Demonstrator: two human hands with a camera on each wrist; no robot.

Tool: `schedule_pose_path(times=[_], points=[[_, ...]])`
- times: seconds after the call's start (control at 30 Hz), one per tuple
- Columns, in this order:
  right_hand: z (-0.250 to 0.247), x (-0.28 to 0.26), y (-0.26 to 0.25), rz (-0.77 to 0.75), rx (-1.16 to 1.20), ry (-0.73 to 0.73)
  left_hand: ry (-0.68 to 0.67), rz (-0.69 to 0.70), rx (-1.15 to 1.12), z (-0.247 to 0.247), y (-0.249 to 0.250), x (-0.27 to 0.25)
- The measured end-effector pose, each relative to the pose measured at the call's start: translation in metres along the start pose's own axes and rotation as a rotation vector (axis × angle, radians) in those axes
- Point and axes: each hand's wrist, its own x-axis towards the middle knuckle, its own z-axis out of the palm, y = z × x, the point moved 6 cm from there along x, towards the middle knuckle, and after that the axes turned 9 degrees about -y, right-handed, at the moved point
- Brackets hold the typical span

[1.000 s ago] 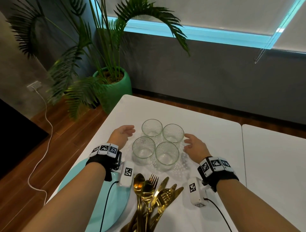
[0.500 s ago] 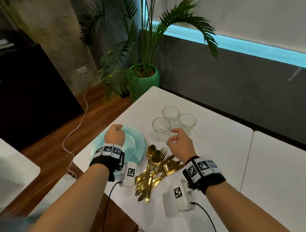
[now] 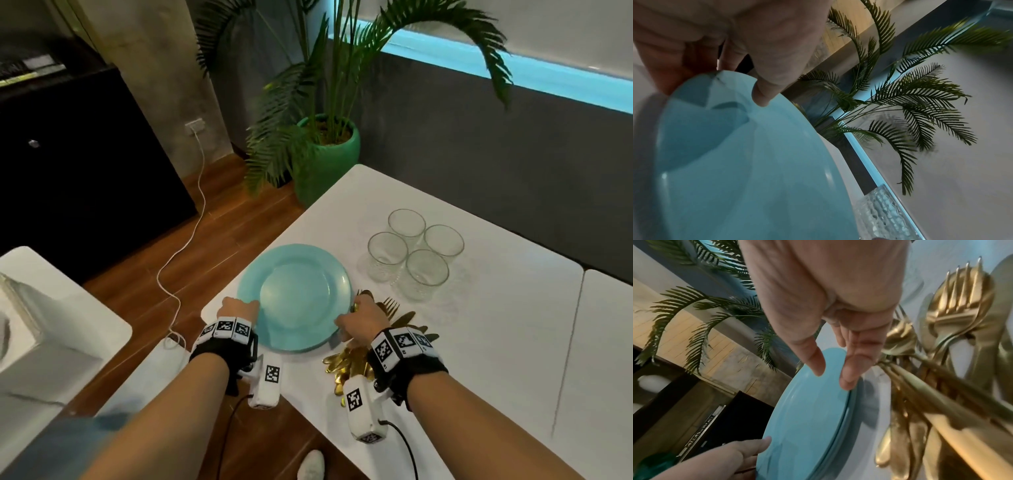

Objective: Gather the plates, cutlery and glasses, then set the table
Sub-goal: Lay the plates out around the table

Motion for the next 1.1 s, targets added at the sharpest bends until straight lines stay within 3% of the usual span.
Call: schedule_pose_path(times=[0.17, 0.33, 0.5, 0.77, 1.1], points=[[0.017, 0.013, -0.002, 0.049, 0.073, 0.043, -0.098, 0.065, -0.052, 0.002, -0.006, 0.007], [0.020, 0.018, 0.002, 0.043, 0.062, 0.130, -0.063, 0.193, -0.217, -0.001, -0.001, 0.004], [0.020, 0.009, 0.000, 0.079, 0.035, 0.110, -0.064, 0.328, -0.436, -0.012, 0.013, -0.007], [-0.015, -0.016, -0.029, -0.059, -0.113, 0.178, -0.128, 0.398, -0.668, -0.019, 0.036, -0.027], [-0.094, -0.086, -0.031, -0.245, 0.170, 0.576, -0.410, 0.499, -0.755, 0.013, 0.100, -0.087]])
